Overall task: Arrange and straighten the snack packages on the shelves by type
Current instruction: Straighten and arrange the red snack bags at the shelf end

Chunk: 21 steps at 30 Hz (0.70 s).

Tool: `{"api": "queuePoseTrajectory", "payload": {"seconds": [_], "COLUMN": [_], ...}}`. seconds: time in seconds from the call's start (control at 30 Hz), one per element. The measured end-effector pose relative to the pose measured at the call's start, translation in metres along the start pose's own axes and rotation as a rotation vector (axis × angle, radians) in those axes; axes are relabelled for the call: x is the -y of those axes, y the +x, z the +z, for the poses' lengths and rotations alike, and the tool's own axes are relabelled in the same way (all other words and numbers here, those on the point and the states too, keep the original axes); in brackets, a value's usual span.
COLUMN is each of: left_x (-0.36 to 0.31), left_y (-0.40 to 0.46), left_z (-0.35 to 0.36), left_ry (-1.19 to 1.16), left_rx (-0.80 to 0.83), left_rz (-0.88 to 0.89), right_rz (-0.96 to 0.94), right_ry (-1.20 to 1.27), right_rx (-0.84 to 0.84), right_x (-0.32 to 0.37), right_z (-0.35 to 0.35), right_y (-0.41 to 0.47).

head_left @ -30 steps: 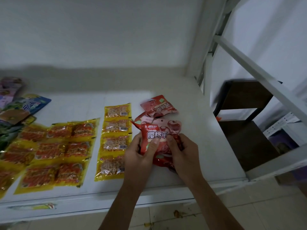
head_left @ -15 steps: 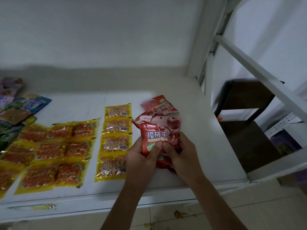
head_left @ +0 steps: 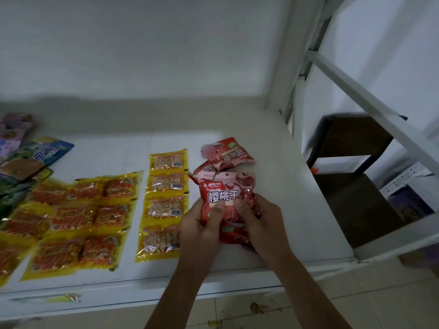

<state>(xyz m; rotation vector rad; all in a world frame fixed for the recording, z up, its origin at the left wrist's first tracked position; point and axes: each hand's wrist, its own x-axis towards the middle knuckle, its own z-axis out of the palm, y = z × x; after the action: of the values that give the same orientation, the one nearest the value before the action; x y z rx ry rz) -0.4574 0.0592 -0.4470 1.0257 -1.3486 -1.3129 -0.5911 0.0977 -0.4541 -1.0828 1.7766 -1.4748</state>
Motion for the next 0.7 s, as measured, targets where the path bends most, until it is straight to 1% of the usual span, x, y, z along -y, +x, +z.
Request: {"api": "queuePoseTrajectory", "payload": {"seconds": [0.17,0.3,0.37,0.5,0.57,0.6,0.7], "left_x": [0.003,0.006,0.007,0.002,-0.002,-0.003,0.003], "left_y": [0.003,0.005,0.005,0.003,0.001,0.001,0.002], "left_z": [-0.001,-0.005,-0.005,-0.005,-0.003,-0.002,-0.004], "left_ry": [0.053,0.044,0.046,-0.078,-0.18,-0.19,-0.048], "left_rx": [-0.034,-0.031,-0.03,0.026,0.03,0.019,-0.015], "left_rz": [-0.019,-0.05,-0.036,-0.046,-0.092,-0.111,-0.077], "right_rz": [-0.026,0.014,0.021,0.003,-0.007,-0.007,-0.016], "right_ry": [0.015,0.124,0.126,0.071,0.031,0.024,0.029], "right_rx": [0.0,0.045,0.041,0.0,-0.012,-0.008,0.008], "right_x": [0.004,0.007,0.008,0.007,0.006,0.006,0.007], "right_z": [-0.001,-0.002,-0.003,0.0,0.001,0.001,0.001], "right_y": [-0.004,-0.005,-0.004,-0.002,-0.002,-0.003,-0.005]}}
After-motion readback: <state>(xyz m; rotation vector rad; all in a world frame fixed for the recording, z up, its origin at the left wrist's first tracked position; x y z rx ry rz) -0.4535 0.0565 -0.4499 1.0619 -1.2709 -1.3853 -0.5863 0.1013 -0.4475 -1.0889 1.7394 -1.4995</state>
